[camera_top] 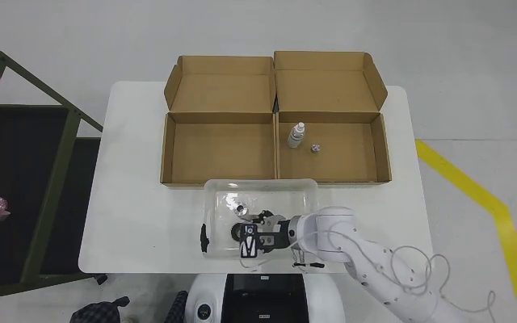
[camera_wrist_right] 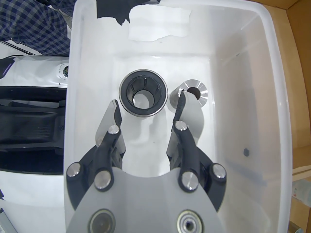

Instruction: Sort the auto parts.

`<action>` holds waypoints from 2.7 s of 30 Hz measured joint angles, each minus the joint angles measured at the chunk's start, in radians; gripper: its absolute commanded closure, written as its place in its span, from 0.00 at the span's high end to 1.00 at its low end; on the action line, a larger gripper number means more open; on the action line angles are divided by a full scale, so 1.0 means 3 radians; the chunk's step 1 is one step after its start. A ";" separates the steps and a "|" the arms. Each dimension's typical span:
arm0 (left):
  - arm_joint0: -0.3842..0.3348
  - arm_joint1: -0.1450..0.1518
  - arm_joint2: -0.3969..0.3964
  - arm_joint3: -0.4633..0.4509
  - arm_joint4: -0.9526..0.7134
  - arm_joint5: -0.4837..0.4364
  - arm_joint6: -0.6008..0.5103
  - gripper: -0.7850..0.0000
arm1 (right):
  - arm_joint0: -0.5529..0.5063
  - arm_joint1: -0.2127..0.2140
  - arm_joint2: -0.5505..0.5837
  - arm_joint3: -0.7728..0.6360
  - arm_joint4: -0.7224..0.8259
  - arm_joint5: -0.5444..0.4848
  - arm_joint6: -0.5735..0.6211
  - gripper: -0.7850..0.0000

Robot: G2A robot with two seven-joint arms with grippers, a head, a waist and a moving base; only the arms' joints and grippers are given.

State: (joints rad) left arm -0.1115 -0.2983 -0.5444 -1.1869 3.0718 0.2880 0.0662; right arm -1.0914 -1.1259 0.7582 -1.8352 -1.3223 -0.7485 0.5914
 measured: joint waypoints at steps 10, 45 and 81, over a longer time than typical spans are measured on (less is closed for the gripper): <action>0.0000 0.0000 0.0000 0.0000 0.0000 0.0000 0.0000 1.00 | 0.0098 -0.0057 -0.0157 0.0079 -0.0022 0.0001 -0.0018 0.55; 0.0000 0.0000 0.0000 0.0000 0.0000 0.0000 0.0000 1.00 | 0.0347 -0.0169 -0.0214 0.0368 0.0343 -0.0152 -0.0063 0.00; 0.0000 0.0000 0.0000 0.0000 0.0000 0.0000 0.0000 1.00 | 0.0037 0.0130 0.1154 -0.0358 0.1489 -0.0330 -0.0248 0.00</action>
State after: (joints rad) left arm -0.1115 -0.2983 -0.5444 -1.1869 3.0718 0.2880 0.0662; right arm -1.0803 -1.0869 1.1044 -1.9427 -0.8755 -0.8474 0.5169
